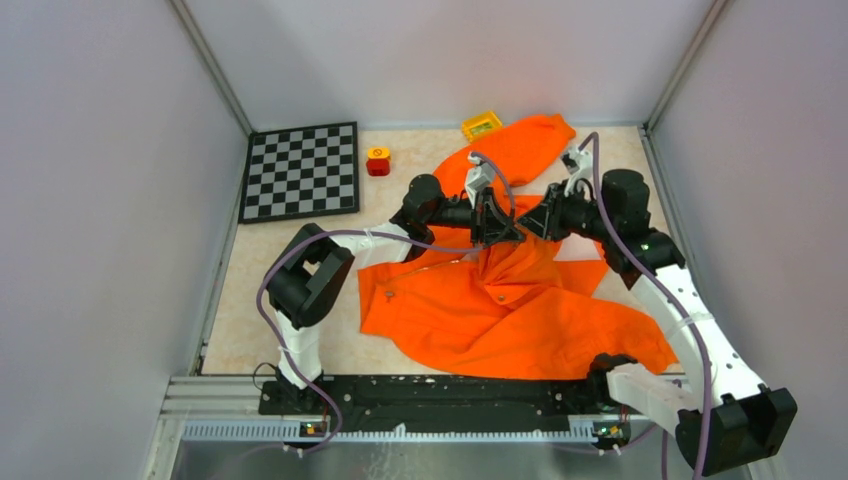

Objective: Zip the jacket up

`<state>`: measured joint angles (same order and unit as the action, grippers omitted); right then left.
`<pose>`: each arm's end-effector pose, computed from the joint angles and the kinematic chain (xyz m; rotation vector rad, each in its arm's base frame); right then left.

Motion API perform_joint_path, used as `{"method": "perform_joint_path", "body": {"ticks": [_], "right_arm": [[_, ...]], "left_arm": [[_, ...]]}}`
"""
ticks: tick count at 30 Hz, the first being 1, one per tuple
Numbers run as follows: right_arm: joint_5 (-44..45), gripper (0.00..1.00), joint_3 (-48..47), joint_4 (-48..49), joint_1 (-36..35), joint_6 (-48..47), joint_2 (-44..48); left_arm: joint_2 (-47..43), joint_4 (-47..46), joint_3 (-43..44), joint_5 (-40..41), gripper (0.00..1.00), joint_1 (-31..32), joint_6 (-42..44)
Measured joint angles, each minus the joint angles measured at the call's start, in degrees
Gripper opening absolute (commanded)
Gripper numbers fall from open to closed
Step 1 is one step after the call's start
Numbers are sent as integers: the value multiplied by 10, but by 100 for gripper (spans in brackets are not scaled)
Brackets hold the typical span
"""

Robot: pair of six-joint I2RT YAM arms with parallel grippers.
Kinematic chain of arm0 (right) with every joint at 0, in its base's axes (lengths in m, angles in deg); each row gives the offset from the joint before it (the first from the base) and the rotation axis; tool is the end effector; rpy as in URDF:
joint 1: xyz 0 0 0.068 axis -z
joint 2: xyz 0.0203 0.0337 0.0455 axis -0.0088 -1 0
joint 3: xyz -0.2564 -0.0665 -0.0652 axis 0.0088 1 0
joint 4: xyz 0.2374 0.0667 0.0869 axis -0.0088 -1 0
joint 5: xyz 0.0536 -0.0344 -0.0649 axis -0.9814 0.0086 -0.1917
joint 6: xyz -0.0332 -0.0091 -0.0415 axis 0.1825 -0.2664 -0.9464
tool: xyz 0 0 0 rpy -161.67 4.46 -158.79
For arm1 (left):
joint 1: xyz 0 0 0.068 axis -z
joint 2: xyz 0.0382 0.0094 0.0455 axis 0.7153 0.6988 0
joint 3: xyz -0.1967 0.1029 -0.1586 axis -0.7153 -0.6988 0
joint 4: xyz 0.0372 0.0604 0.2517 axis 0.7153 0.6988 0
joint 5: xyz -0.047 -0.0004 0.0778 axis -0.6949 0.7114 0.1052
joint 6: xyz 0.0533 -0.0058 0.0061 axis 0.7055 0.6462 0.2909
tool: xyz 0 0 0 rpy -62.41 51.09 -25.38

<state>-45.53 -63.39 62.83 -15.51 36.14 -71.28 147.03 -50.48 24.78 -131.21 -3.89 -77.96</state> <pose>0.2063 0.0739 0.3458 -0.3731 1.9931 0.8426 0.2956 -0.3047 0.2613 1.1108 1.2976 -1.6545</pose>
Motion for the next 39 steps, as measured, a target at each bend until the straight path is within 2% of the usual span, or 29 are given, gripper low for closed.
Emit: {"method": "perform_joint_path", "body": {"ticks": [4,9,14,16,20,23,24,33,37,39], "right_arm": [[-2,20,4,4,0,-1,0],[-5,27,12,5,0,-1,1],[3,27,15,1,0,-2,5],[4,24,15,1,0,-2,8],[3,6,16,2,0,0,15],[2,4,19,6,0,5,16],[1,0,20,8,0,7,15],[3,0,42,58,0,41,19],[-13,0,53,104,0,72,20],[-25,0,54,124,1,83,13]], "left_arm": [[0,0,0,0,0,0,0],[0,0,0,-1,0,0,0],[0,0,0,-3,0,0,0],[0,0,0,-4,0,0,0],[0,0,0,-4,0,0,-1],[0,0,0,-7,0,0,-2],[0,0,-1,-7,0,0,-3],[0,-6,-2,-9,0,-4,-14],[0,-34,-2,-16,7,-9,-42],[0,-47,-2,-20,18,-12,-49]]}}
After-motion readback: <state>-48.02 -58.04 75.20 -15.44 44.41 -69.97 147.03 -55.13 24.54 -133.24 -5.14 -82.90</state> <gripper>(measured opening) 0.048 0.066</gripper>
